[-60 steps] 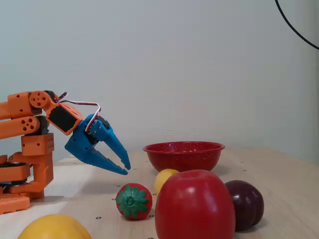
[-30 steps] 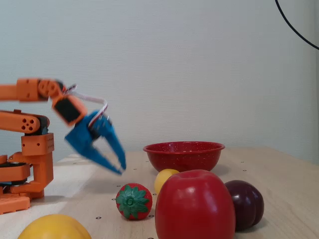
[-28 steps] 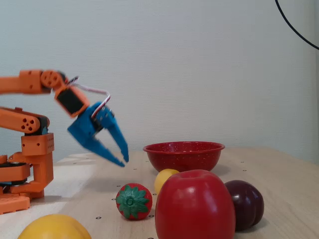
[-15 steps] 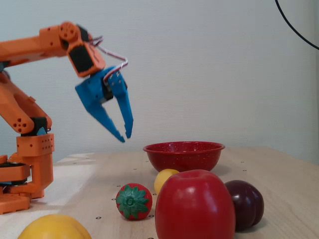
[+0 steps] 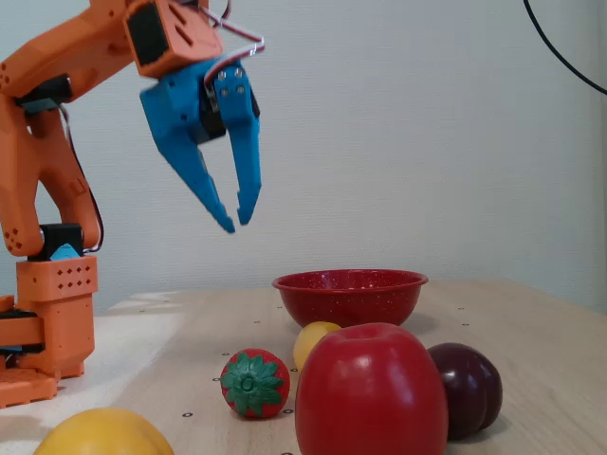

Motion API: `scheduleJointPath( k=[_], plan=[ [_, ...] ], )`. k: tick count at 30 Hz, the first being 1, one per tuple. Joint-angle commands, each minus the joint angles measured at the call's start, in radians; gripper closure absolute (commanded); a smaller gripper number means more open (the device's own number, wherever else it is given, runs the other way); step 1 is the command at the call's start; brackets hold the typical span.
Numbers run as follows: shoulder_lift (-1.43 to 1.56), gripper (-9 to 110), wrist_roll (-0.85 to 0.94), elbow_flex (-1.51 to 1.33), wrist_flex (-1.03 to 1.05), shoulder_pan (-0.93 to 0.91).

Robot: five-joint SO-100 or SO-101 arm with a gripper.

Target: Put the peach in the red bowl.

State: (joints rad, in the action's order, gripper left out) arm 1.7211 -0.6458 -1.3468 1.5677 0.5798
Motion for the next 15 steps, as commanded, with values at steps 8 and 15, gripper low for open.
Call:
scheduleJointPath(
  k=[8,15],
  plan=[
    [-0.232,77,-0.201,0.434,0.212,0.196],
    [-0.367,61,-0.399,0.555,0.224,0.370]
  ],
)
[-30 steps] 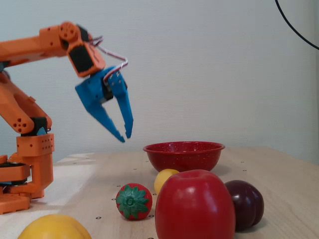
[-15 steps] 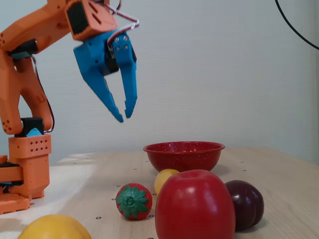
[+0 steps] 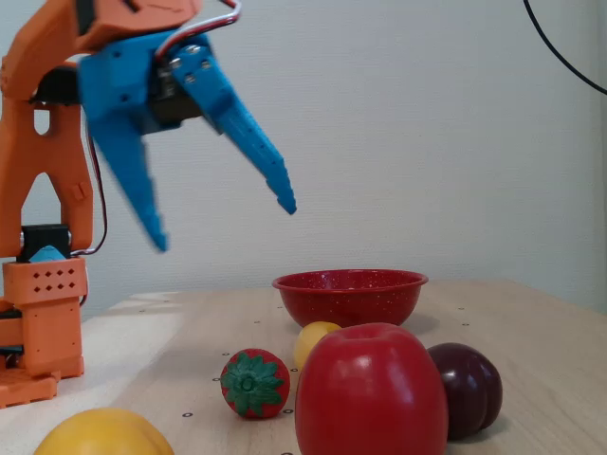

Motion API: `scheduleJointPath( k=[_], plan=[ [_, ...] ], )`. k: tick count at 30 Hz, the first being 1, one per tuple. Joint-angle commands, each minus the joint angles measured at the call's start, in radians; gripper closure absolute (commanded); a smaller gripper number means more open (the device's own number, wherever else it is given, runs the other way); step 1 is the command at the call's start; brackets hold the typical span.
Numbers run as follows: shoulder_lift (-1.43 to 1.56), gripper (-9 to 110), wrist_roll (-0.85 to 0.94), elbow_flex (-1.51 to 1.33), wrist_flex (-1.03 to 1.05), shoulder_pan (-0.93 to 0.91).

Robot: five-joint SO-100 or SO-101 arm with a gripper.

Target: Put the peach in the red bowl.

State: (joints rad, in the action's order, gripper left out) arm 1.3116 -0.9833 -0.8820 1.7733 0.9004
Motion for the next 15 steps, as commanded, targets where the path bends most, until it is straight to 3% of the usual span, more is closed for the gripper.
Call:
scheduleJointPath(
  k=[1,15],
  plan=[
    [0.031,58,-0.094,0.097,0.018,0.074],
    [-0.218,27,-0.383,0.290,0.115,0.310]
  ],
)
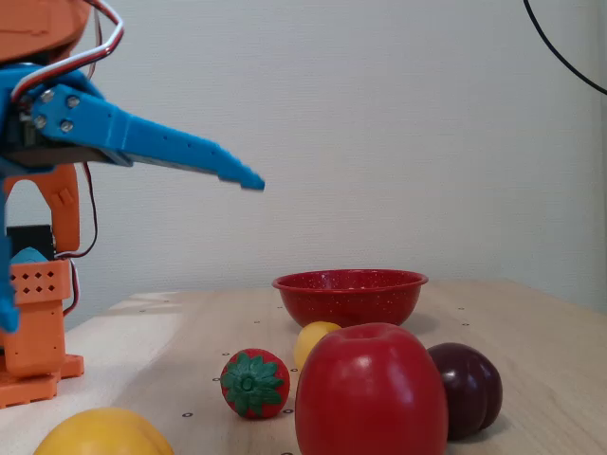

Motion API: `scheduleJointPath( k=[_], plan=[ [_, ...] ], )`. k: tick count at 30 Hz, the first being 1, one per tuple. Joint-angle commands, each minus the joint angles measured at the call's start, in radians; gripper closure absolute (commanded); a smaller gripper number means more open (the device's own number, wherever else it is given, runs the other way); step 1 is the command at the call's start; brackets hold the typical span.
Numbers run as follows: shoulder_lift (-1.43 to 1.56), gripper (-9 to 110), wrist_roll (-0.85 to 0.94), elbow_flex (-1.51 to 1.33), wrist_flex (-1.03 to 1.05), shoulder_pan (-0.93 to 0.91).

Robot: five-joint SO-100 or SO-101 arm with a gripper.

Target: Put the peach in the red bowl.

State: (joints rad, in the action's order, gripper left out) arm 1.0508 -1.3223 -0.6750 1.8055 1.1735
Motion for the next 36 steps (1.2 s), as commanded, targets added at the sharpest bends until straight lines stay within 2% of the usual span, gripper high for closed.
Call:
scheduleJointPath(
  k=[1,15,36],
  plan=[
    [0.031,27,-0.055,0.084,0.087,0.044],
    [-0.155,26,0.025,0.114,0.046,0.041],
    [-0.285,26,0.038,0.098,-0.152,0.005]
  ],
)
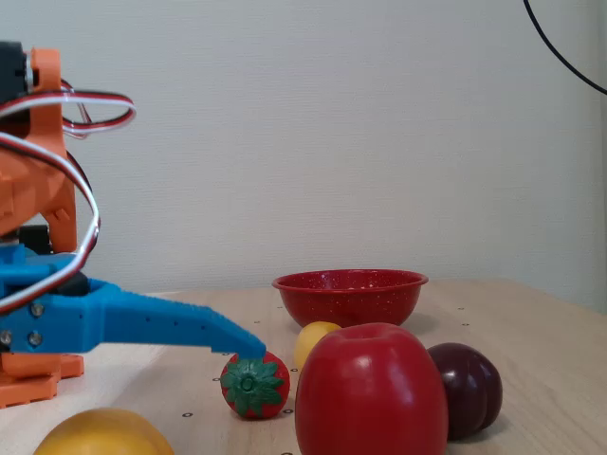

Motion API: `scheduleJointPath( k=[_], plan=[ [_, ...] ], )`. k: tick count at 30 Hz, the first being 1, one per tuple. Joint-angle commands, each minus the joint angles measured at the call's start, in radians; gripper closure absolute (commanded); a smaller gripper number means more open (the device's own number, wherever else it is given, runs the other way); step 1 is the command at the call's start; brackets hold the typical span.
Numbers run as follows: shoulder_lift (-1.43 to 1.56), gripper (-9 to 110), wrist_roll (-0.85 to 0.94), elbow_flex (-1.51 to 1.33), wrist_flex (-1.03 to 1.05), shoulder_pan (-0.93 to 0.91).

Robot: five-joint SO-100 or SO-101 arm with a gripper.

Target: Put the peach in the red bowl.

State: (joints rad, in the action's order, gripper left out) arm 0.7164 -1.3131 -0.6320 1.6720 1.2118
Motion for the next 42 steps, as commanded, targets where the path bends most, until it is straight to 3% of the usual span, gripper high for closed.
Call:
scheduleJointPath(
  k=[1,42],
  plan=[
    [0.046,26,0.032,0.055,-0.021,-0.037],
    [-0.018,27,0.074,0.052,-0.077,-0.095]
  ],
)
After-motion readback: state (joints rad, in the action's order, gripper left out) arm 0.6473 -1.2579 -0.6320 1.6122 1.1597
